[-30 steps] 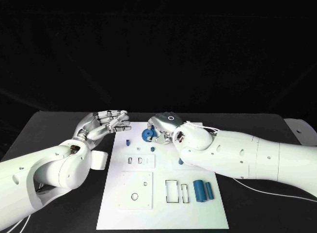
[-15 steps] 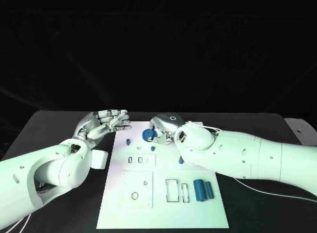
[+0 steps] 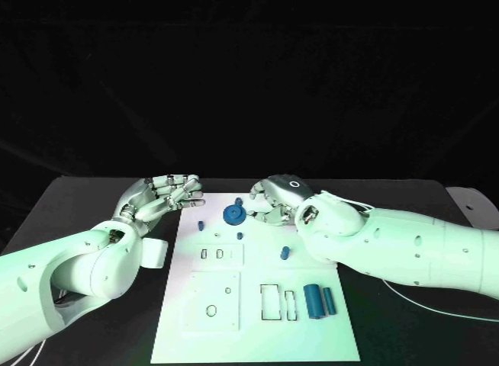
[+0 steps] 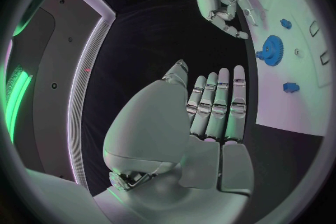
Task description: Assemble the parts on the task board
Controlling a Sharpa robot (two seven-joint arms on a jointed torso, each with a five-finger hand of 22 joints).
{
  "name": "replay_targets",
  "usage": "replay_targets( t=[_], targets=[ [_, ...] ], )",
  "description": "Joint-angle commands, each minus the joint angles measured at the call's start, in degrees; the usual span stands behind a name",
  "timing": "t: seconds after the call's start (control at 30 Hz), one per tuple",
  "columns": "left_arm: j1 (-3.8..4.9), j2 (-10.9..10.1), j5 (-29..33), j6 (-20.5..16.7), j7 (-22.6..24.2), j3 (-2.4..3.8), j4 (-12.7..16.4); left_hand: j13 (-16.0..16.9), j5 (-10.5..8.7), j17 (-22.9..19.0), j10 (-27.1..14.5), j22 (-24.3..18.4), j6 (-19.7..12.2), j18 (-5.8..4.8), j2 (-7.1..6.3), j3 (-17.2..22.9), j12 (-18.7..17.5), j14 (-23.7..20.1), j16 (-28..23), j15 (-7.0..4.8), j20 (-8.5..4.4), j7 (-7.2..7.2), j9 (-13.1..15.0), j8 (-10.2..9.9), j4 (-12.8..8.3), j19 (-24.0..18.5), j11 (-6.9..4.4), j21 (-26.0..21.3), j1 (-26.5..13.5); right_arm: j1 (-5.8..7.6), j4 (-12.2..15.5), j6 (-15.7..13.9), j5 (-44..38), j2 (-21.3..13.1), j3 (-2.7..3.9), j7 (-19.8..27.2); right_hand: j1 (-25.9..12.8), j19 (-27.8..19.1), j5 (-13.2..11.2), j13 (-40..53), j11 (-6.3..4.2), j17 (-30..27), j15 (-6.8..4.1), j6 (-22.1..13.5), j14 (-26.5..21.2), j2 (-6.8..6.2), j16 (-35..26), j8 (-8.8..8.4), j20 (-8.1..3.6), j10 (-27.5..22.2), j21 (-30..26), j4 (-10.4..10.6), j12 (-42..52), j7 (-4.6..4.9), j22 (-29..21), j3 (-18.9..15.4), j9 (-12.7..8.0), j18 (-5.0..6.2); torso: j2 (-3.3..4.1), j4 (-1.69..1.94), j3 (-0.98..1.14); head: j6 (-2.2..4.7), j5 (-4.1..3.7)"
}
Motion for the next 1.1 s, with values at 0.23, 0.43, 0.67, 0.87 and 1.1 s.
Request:
replay_targets(
  t=[0.23, 0.43, 0.67, 0.87, 1.1],
  targets=[
    [0.06, -0.55, 0.13, 0.83, 0.59, 0.04, -0.02, -0.01, -0.26, 0.07, 0.18, -0.08, -0.35, 0.82, -0.24, 0.37, -0.16, -0.31, -0.20, -0.07, 0.19, 1.76, -0.05, -0.26, -0.10, 0.35, 0.31, -0.25, 0.11, 2.62, 5.43, 0.02, 16.67, -12.09, 0.21, 15.25, 2.50, 1.97, -0.95, 9.84, 0.46, 14.25, 0.48, 1.28, 5.79, -1.42, 0.19, -0.55, 0.43, 1.35, -1.61, -1.09, -1.35, -0.01, 9.10, -0.27, 0.30, -0.35, -0.36, -1.26, 0.21, 0.62, 0.20],
    [0.05, -0.39, 0.13, 0.98, 0.46, 0.04, -0.32, 0.00, -0.23, 0.10, 0.23, -0.07, -0.30, 0.83, -0.22, 0.42, -0.16, -0.27, -0.20, -0.09, 0.18, 1.72, -0.04, -0.24, -0.14, 0.37, 0.29, -0.25, 0.19, 2.86, 6.12, 3.87, 19.17, -17.13, 0.19, 19.03, 4.18, 1.72, -0.87, 9.51, 0.37, 14.71, 0.44, 1.33, 5.89, -2.16, 0.31, -0.99, 0.42, 0.97, -1.97, -1.66, -1.83, -0.09, 8.83, -0.70, 0.34, -0.26, -0.51, -1.40, 0.48, 0.97, -0.10],
    [0.04, -0.08, 0.13, 1.11, 0.41, 0.03, -0.58, 0.01, -0.20, 0.13, 0.28, -0.07, -0.26, 0.84, -0.20, 0.50, -0.17, -0.22, -0.20, -0.11, 0.17, 1.68, -0.04, -0.23, -0.22, 0.40, 0.25, -0.26, 0.33, 2.49, 5.88, 5.76, 19.12, -20.01, 0.05, 20.28, 5.03, 1.77, -0.71, 9.60, 0.38, 14.88, 0.45, 1.39, 5.93, -2.21, 0.36, -1.17, 0.42, 1.02, -1.91, -1.93, -1.75, -0.08, 8.93, -0.73, 0.37, -0.29, -0.56, -1.36, 0.53, 0.48, -0.33],
    [0.02, 0.03, 0.13, 1.17, 0.38, 0.03, -0.77, 0.01, -0.19, 0.15, 0.30, -0.07, -0.25, 0.84, -0.19, 0.54, -0.17, -0.20, -0.21, -0.12, 0.17, 1.67, -0.04, -0.23, -0.26, 0.41, 0.24, -0.26, 0.40, 1.73, 4.63, 6.66, 18.82, -20.16, -0.02, 20.20, 5.18, 1.78, -0.75, 9.58, 0.41, 14.96, 0.46, 1.41, 5.95, -2.31, 0.38, -1.24, 0.42, 1.00, -1.90, -1.96, -1.78, -0.01, 8.95, -0.83, 0.38, -0.29, -0.49, -1.34, 0.44, 0.35, -0.34],
    [0.02, 0.03, 0.13, 1.22, 0.37, 0.03, -0.85, 0.01, -0.19, 0.15, 0.30, -0.07, -0.25, 0.84, -0.19, 0.54, -0.17, -0.20, -0.21, -0.12, 0.17, 1.67, -0.04, -0.23, -0.26, 0.41, 0.24, -0.26, 0.40, 0.84, 1.90, 7.94, 18.58, -19.21, -0.07, 20.67, 7.30, 1.79, -0.70, 9.70, 0.41, 15.08, 0.48, 0.82, 5.98, -2.38, 0.42, -2.07, 0.45, 1.08, -1.93, -2.83, -1.66, -0.04, 9.01, -0.65, 0.27, -0.30, -0.47, -1.34, 0.37, 0.21, -0.45]
  ],
)
